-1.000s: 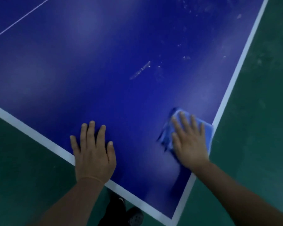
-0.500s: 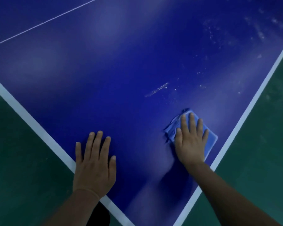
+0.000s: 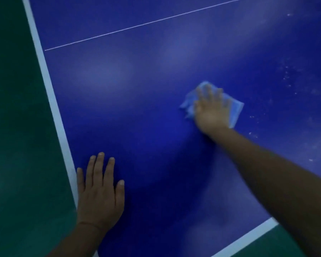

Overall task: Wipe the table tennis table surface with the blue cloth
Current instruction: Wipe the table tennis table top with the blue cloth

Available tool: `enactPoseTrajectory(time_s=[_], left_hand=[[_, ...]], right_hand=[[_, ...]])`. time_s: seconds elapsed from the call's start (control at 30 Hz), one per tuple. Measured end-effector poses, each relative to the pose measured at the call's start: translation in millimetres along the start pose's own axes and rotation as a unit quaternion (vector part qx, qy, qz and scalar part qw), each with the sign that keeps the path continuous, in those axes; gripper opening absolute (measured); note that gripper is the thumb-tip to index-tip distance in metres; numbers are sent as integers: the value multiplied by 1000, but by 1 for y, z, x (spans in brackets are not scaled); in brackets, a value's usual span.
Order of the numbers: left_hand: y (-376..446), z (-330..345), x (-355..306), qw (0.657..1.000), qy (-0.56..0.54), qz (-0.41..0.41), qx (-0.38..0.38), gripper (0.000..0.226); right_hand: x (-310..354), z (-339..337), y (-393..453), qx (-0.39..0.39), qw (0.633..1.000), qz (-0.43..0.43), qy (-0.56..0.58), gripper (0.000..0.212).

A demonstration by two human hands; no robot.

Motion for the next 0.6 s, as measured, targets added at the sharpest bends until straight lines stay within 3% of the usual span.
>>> enactPoseTrajectory(time_s=[0.1,0.2,0.27,0.33,0.4,0.47,0.53,0.6], left_hand=[[-14,7,-24,1000,9,-6,21,66],[-14,11,-27,1000,12,12,26,61],[-13,13,-26,999,8,15,35,60],[-11,14,-26,999,4,14,39,60],[-12,14,-26,999,2,10,40,63],[-13,14,-25,999,-8,5,39,65],[-12,13,-24,999,-18,5,37,64],[-12,12,-25,999,-16,10,32,64]], right_hand=[[-122,-54,28,-3,988,156,14,55],[-136,-59,30,-13,981,195,23,57],[-87,-38,17,-13,994,107,5,64],[-13,-8,-18,12,998,-57,-3,64],[50,15,-66,47,964,-261,-22,58],[58,17,-70,95,930,-354,-26,56],[13,2,-26,38,956,-287,-41,56],[-61,-25,28,-15,992,-113,-56,58]])
Point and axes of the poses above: each hand's wrist, its own y-axis towards the middle knuckle, its own z-axis out of the palm, x = y × z, the point moved 5 cm from there along y, towards the middle knuckle, and after that the axes turned 9 degrees about y, right-handed, at the moved point
